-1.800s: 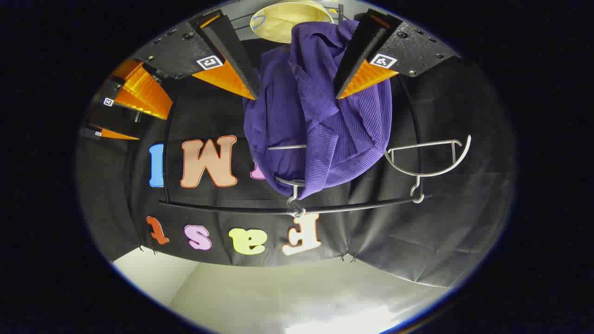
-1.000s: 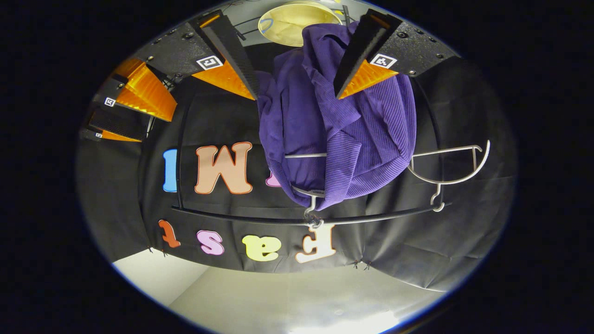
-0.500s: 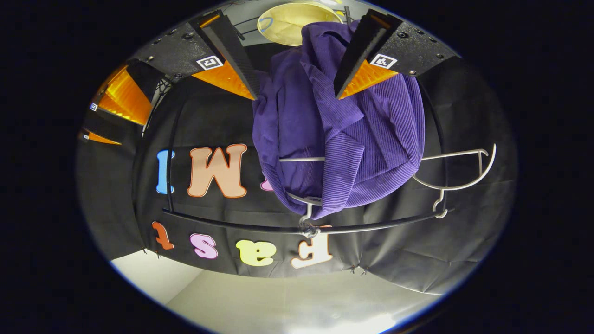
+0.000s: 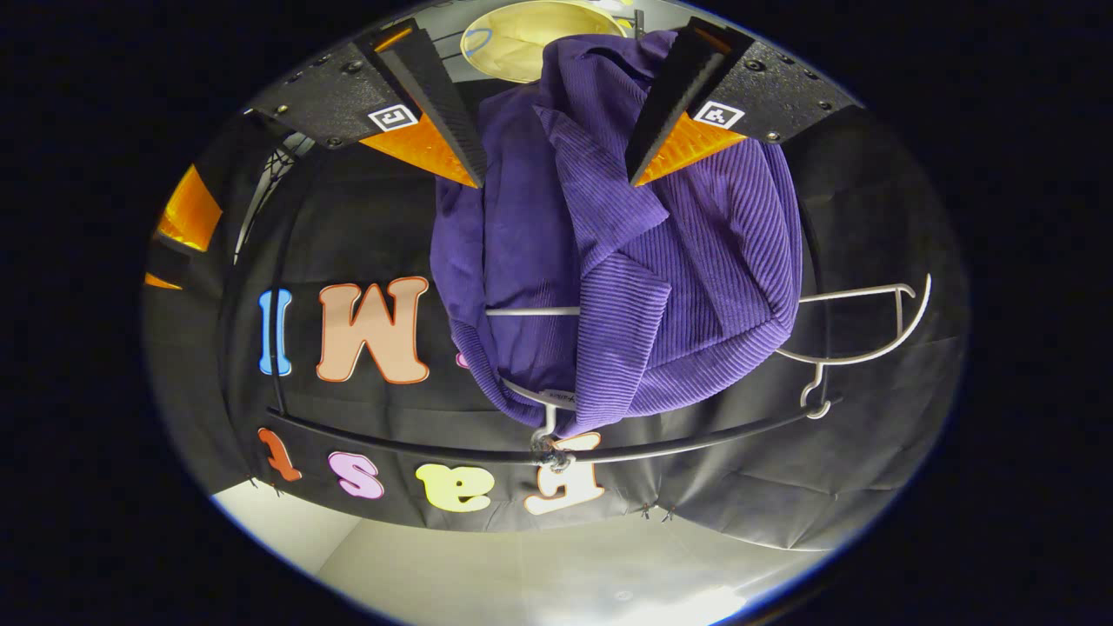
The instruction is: Grasp the clothes on the hanger with both hands and then place them into the laundry hamper below.
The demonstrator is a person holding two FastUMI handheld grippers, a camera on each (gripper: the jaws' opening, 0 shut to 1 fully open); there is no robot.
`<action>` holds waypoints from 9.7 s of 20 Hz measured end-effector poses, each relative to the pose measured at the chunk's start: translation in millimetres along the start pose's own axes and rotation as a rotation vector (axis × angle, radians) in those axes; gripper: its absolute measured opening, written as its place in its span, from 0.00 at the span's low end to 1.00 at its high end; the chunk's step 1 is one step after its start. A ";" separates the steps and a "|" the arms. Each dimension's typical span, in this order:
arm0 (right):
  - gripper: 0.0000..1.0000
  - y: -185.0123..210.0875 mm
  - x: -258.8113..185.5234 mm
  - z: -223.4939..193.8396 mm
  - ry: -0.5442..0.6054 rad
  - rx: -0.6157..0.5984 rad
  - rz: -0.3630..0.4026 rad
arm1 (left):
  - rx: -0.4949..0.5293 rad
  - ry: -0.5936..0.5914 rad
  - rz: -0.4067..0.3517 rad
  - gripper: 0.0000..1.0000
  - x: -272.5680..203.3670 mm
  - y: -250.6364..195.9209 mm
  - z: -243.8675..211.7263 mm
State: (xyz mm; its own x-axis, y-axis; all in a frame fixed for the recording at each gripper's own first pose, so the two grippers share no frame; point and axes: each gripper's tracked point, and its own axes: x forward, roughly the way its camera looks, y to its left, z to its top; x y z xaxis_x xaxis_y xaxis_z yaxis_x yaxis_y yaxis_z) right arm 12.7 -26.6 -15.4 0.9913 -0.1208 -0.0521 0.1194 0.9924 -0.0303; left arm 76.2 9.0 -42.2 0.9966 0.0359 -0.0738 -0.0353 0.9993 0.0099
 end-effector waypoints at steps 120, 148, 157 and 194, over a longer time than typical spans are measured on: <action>0.07 8.1 338.7 0.7 0.009 -0.127 -0.058 | -0.037 -0.327 0.386 0.00 -22.1 248.3 186.4; 0.06 7.8 291.3 -132.9 0.256 -0.164 0.026 | 0.001 -0.115 0.425 0.00 -20.7 226.2 54.2; 0.06 64.5 242.6 -135.4 0.269 -0.128 0.154 | 0.022 -0.048 0.352 0.00 -25.4 169.9 3.5; 0.02 154.7 110.8 -338.1 0.885 -0.012 0.342 | -0.203 0.714 -0.012 0.02 32.0 34.8 -260.1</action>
State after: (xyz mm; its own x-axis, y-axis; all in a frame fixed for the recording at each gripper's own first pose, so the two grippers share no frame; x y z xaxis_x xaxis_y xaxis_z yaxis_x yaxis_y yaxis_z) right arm 122.3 105.5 -363.3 0.5702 0.1972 -0.7975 -0.1749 0.9776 0.1167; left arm 87.5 46.7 -303.6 0.7088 -0.0484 -0.7037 -0.1065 0.9789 -0.1745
